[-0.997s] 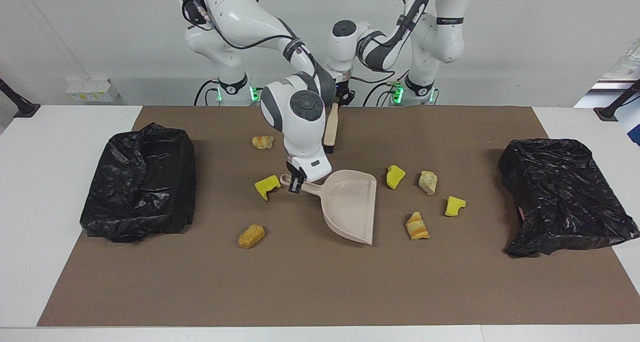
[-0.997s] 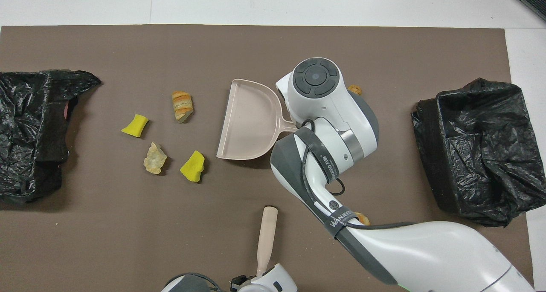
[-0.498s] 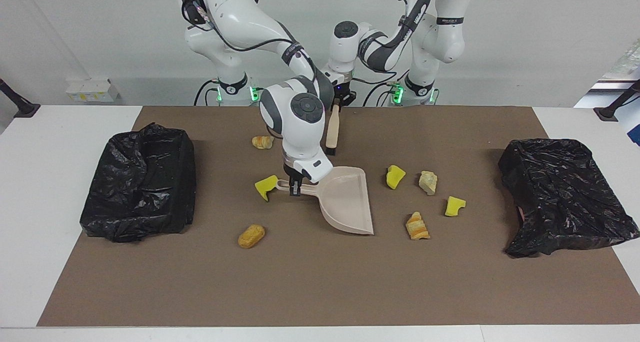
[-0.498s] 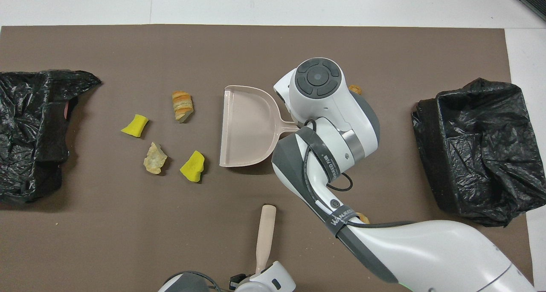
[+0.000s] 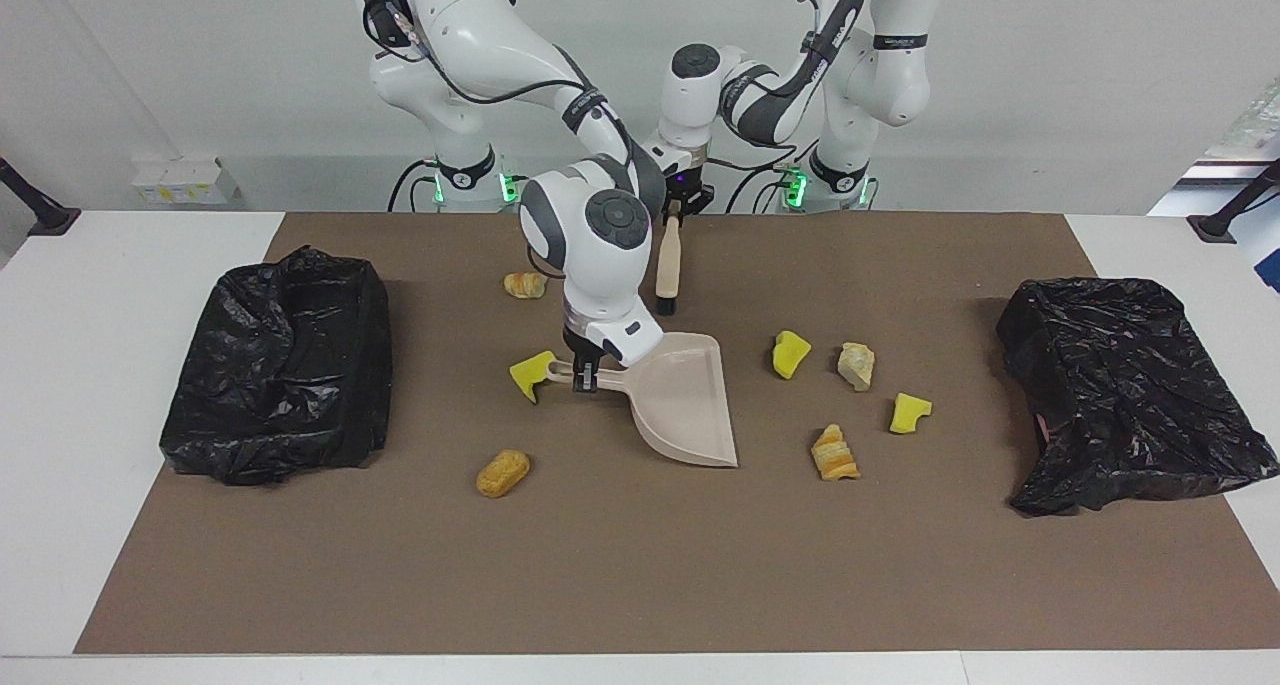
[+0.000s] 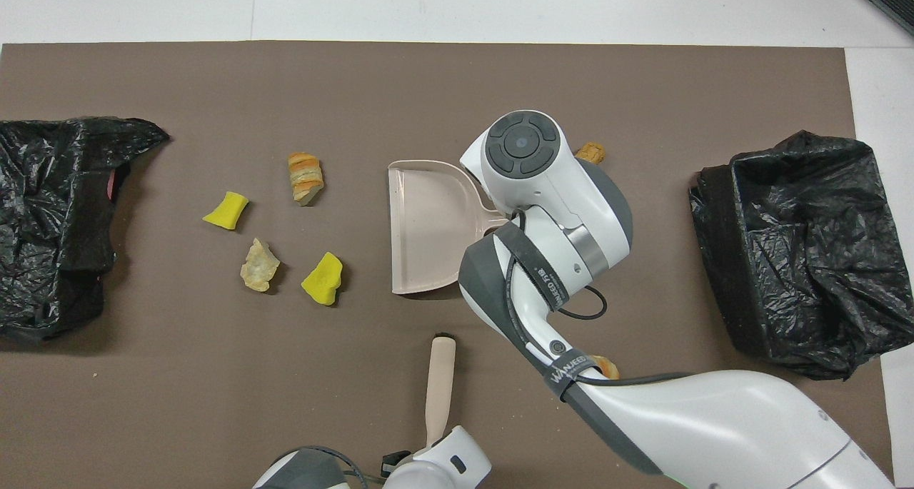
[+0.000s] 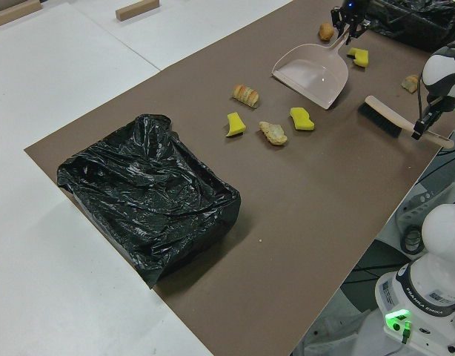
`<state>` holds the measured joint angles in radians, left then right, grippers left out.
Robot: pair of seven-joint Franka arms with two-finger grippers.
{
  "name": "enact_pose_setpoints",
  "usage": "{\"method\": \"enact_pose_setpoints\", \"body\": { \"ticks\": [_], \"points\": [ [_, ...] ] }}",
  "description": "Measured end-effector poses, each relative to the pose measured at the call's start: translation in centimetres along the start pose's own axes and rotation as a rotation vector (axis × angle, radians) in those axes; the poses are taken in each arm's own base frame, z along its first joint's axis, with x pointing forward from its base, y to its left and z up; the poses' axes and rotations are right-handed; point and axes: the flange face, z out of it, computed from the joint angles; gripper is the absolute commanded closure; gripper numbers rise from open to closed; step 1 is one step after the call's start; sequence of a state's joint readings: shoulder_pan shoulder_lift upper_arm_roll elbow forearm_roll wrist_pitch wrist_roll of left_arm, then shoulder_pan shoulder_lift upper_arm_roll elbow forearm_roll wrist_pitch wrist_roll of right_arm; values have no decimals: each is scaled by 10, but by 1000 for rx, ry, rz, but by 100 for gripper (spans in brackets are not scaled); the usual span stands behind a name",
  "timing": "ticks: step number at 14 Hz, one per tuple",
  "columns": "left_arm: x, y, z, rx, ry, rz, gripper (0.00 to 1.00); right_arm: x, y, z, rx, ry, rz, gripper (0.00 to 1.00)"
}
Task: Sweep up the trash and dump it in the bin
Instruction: 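Grasp the beige brush handle with the left gripper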
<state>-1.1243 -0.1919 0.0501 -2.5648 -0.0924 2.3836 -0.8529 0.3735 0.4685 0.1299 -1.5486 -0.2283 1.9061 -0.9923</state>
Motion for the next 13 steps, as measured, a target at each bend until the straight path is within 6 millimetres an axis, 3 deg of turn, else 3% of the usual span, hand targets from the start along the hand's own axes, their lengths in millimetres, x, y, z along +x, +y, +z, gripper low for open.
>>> {"method": "enact_pose_setpoints", "body": {
  "ticks": [2,5,9,13],
  "points": [
    [16,-7,-11,25,-27,-40,100,1,-1,-1,-1,0,-2,100],
    [61,-28,-48,30,-45,-118,100,1,-3,1,2,-3,-5,100],
    [110,-80,-86,38,-74,-252,100,1,-7,2,7,-7,-8,100],
    [139,-137,-94,44,-86,-383,100,0,-8,3,9,-9,-8,100]
  ]
}}
